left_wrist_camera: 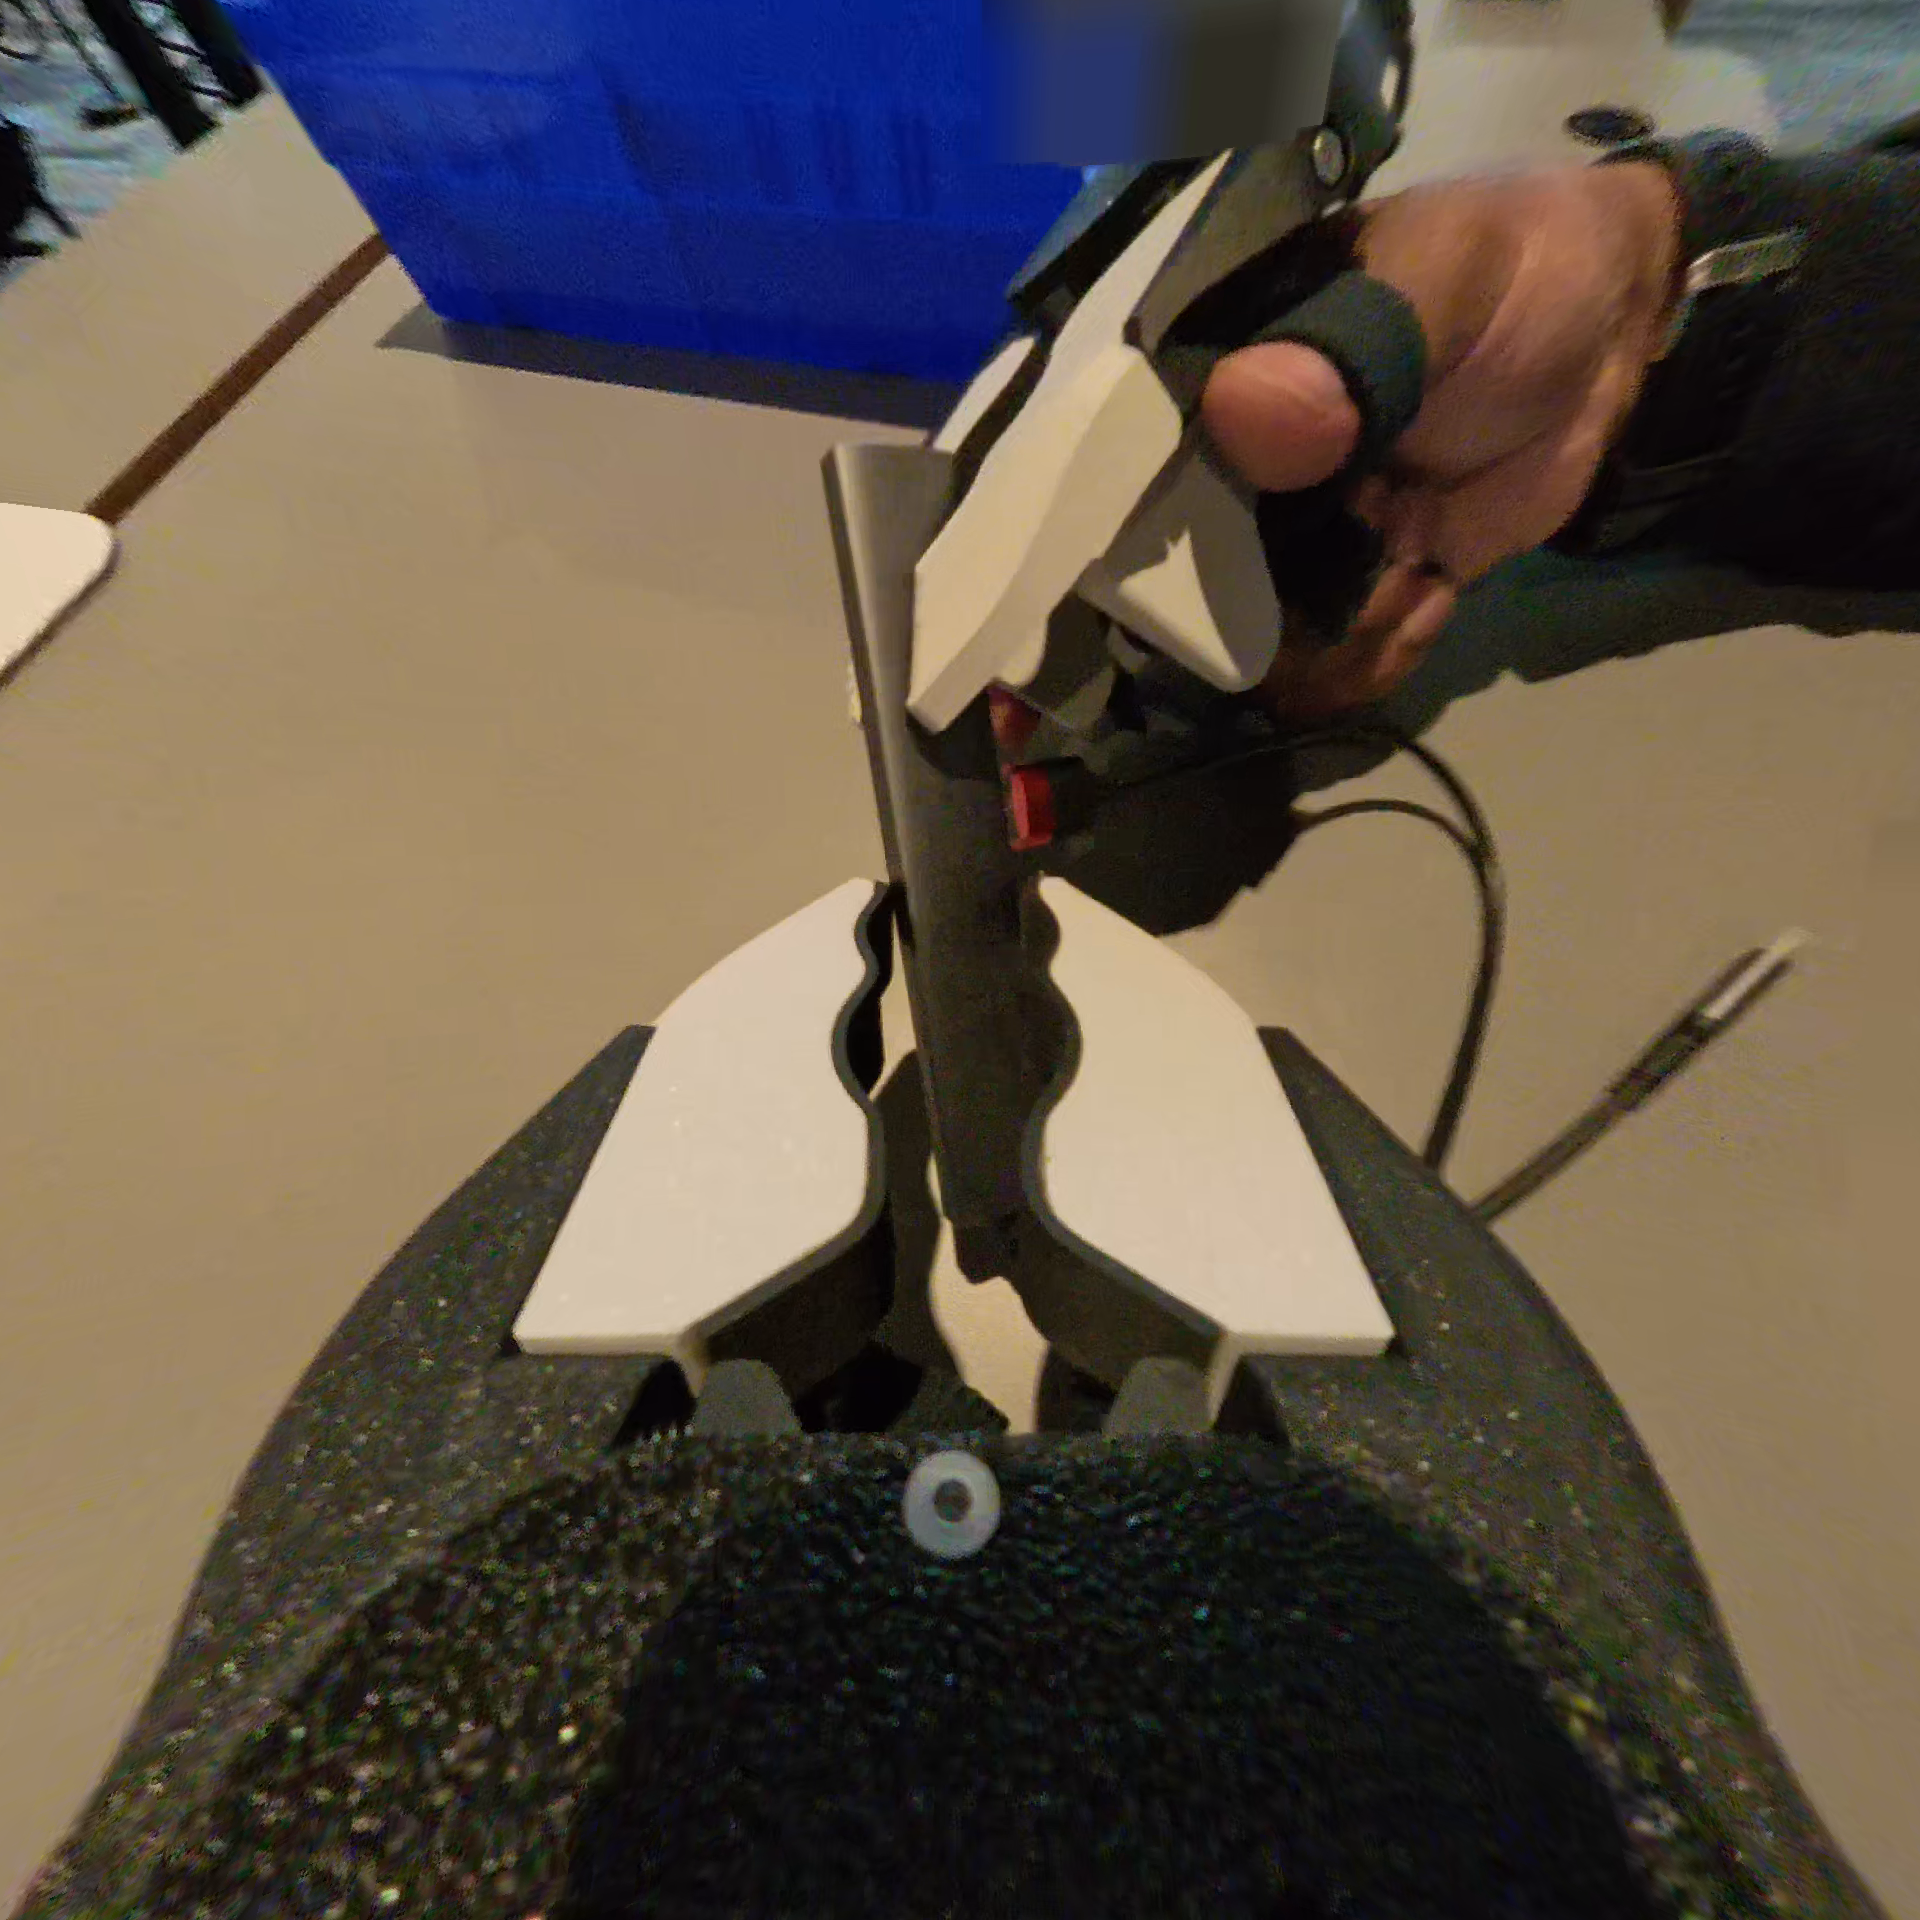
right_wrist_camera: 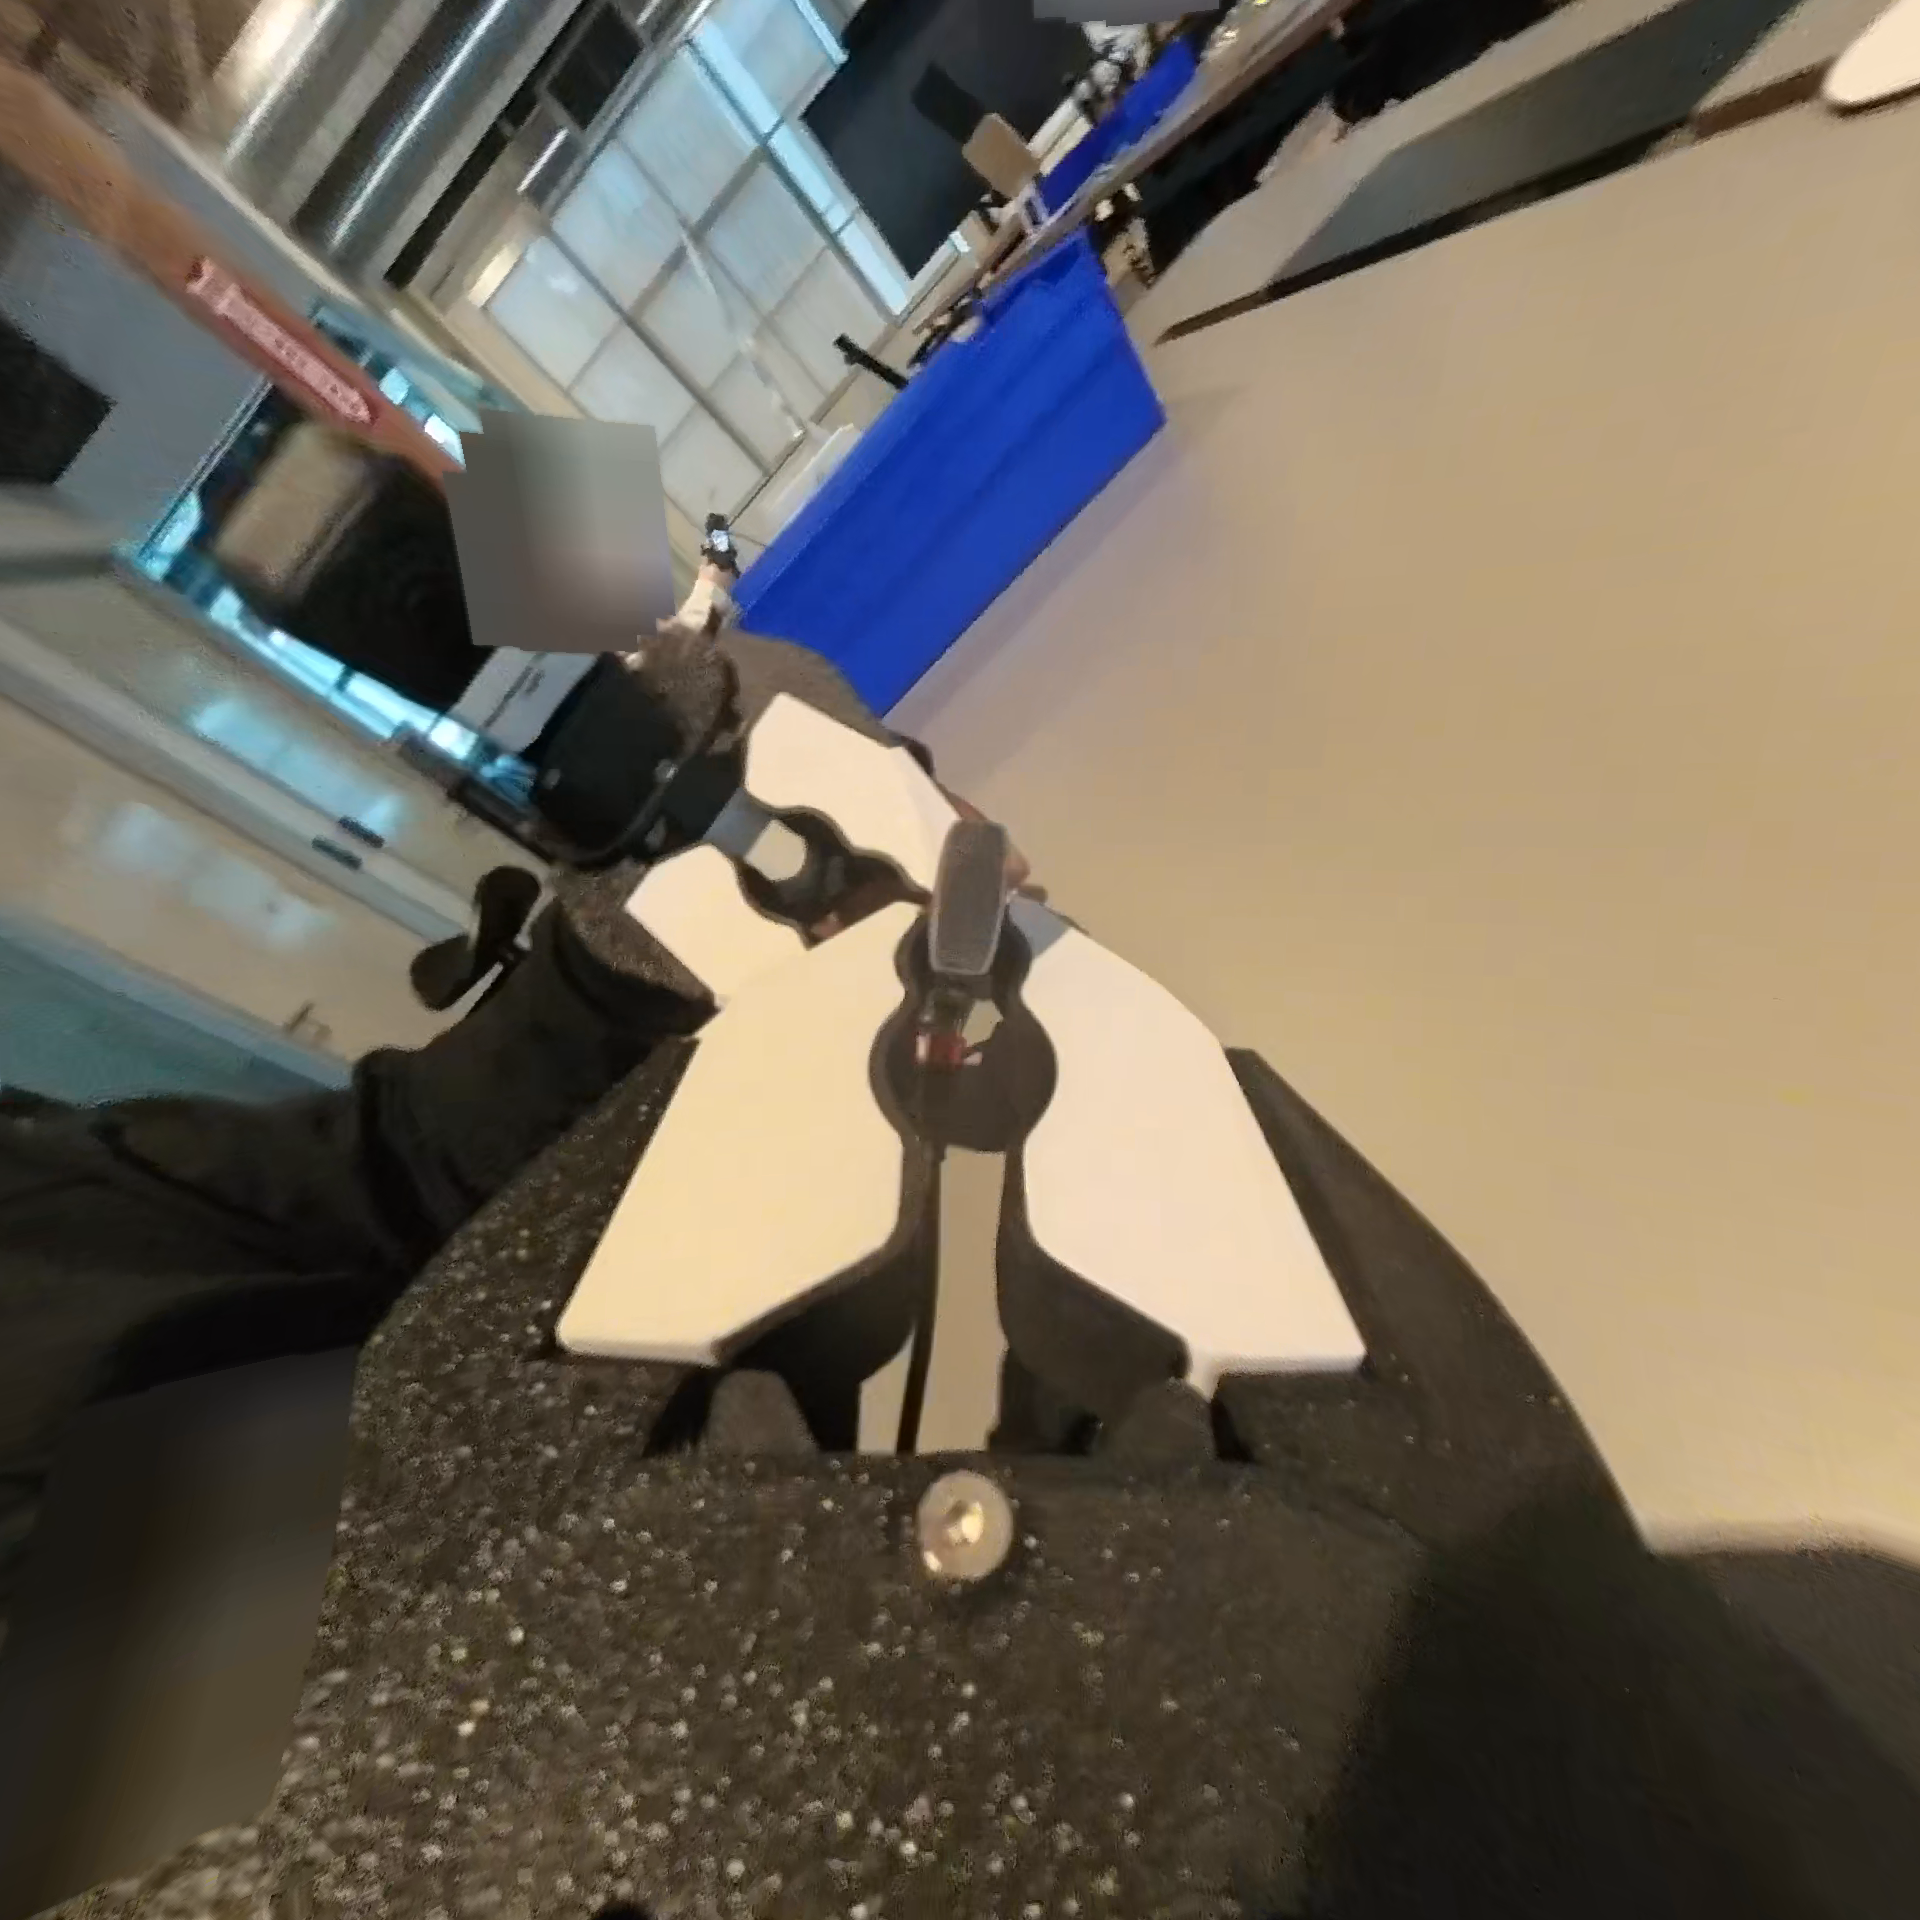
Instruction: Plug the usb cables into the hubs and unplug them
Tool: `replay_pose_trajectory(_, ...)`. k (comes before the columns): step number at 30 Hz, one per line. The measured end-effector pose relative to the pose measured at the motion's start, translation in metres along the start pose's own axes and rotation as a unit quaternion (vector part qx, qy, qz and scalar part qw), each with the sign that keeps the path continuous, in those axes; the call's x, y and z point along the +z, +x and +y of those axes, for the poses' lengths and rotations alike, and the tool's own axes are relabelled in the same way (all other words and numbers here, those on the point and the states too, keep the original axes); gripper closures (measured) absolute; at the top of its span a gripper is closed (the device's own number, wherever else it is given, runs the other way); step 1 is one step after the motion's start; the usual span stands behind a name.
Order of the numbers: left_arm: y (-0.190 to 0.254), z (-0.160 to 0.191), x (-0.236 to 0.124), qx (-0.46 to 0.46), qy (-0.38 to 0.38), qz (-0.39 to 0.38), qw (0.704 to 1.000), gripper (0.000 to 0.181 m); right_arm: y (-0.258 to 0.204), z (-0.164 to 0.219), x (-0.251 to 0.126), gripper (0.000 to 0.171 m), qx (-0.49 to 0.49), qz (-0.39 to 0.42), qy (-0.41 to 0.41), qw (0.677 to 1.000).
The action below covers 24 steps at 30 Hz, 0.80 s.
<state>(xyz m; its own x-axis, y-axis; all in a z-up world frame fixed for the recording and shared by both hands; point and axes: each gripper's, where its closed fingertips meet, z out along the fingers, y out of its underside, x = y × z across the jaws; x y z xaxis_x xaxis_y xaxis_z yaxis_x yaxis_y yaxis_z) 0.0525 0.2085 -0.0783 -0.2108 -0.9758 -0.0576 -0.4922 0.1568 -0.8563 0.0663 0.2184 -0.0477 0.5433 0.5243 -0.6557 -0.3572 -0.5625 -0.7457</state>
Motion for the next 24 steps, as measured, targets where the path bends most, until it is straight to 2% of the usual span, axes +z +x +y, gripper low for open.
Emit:
replay_pose_trajectory(4, 0.010, -0.002, -0.011, -0.059, 0.029, 0.079, 0.995, 0.144, -0.016, 0.004, 0.002, 0.161, -0.039, -0.037, -0.016, 0.998)
replay_pose_trajectory(8, 0.026, 0.008, -0.015, -0.087, 0.016, 0.156, 0.984, 0.142, -0.028, 0.013, 0.006, 0.161, -0.065, -0.062, -0.046, 0.995)
replay_pose_trajectory(12, 0.043, 0.015, -0.012, -0.090, -0.006, 0.208, 0.974, 0.160, -0.036, 0.021, 0.009, 0.161, -0.087, -0.077, -0.067, 0.991)
replay_pose_trajectory(13, 0.046, 0.013, -0.012, -0.087, -0.004, 0.217, 0.972, 0.167, -0.037, 0.022, 0.009, 0.161, -0.089, -0.077, -0.069, 0.991)
replay_pose_trajectory(20, 0.037, -0.003, -0.017, -0.121, 0.051, 0.220, 0.967, 0.172, -0.043, 0.014, 0.002, 0.158, -0.100, -0.084, -0.053, 0.990)
replay_pose_trajectory(24, 0.025, -0.012, -0.024, -0.135, 0.088, 0.205, 0.965, 0.172, -0.039, 0.023, 0.000, 0.150, -0.107, -0.075, -0.078, 0.988)
